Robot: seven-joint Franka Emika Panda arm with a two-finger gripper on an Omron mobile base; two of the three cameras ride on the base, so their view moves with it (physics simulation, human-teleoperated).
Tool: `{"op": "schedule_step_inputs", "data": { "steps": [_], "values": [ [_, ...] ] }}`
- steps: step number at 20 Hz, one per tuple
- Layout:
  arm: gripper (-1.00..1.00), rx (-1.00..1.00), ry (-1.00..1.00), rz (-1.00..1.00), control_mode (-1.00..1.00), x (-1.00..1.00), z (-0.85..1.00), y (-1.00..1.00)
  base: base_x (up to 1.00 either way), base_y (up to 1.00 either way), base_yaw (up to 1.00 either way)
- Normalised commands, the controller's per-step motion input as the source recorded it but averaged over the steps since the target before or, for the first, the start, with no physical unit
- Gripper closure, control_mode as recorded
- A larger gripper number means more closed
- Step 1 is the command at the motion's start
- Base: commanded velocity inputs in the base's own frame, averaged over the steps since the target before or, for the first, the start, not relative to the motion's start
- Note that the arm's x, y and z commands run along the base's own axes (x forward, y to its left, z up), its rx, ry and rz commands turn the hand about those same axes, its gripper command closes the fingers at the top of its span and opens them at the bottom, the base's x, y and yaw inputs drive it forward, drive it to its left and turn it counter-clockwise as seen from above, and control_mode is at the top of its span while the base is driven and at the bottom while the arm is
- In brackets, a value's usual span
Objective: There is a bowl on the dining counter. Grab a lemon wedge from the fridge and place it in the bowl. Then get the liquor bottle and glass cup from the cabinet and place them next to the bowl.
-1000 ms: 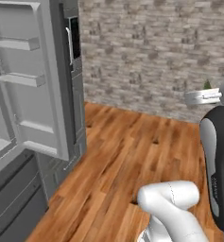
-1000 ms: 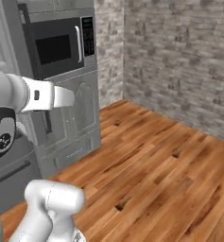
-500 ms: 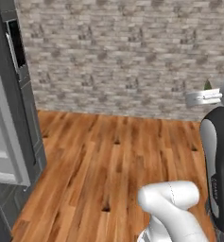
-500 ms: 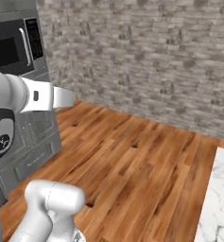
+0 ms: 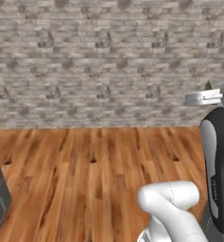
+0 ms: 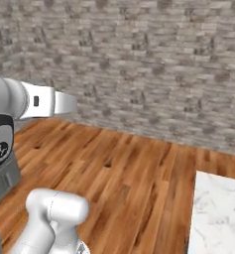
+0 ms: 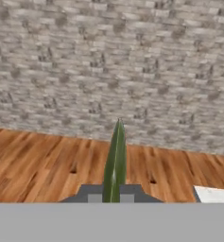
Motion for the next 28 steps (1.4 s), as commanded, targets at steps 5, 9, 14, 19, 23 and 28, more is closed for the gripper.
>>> {"op": "schedule_step_inputs", "data": {
  "steps": [5,9,14,19,23,28],
  "values": [
    [1.0,0.0,0.0,0.0,1.0,0.0,0.0,0.0,1.0,-0.17,-0.29],
    [1.0,0.0,0.0,0.0,1.0,0.0,0.0,0.0,1.0,-0.15,-0.31],
    [1.0,0.0,0.0,0.0,1.0,0.0,0.0,0.0,0.94,-0.02,-0.48],
    [1.0,0.0,0.0,0.0,1.0,0.0,0.0,0.0,0.76,0.0,-0.61],
    [1.0,0.0,0.0,0.0,1.0,0.0,0.0,0.0,0.65,-0.01,-0.66],
    [1.0,0.0,0.0,0.0,1.0,0.0,0.0,0.0,0.68,0.0,-0.66]
  ]
}}
